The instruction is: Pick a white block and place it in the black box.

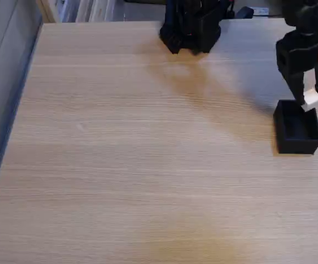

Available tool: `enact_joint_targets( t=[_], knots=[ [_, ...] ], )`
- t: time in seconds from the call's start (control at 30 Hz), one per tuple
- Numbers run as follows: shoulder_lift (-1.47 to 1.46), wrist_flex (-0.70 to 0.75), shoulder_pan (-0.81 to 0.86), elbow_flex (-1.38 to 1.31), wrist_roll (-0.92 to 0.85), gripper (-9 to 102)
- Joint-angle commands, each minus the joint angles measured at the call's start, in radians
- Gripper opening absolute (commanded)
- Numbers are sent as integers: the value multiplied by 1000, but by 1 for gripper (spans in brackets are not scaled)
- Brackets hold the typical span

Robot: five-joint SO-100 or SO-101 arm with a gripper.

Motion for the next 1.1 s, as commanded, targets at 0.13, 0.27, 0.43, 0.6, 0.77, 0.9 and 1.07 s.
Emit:
enact_joint_targets(
  t=[0.13, 0.27, 0.43, 0.6, 0.77, 0.9, 1.07],
  knots=[
    [-2, -14, 12, -48, 28, 16],
    [0, -14, 18, -48, 26, 19],
    [6, -11, 21, -51, 26, 19],
    [44, 3, 29, -35, 25, 19],
    [147, 12, 80, 26, -9, 20],
    [281, 3, 144, 146, -74, 12],
    [486, -6, 233, 351, -147, 0]
  ],
)
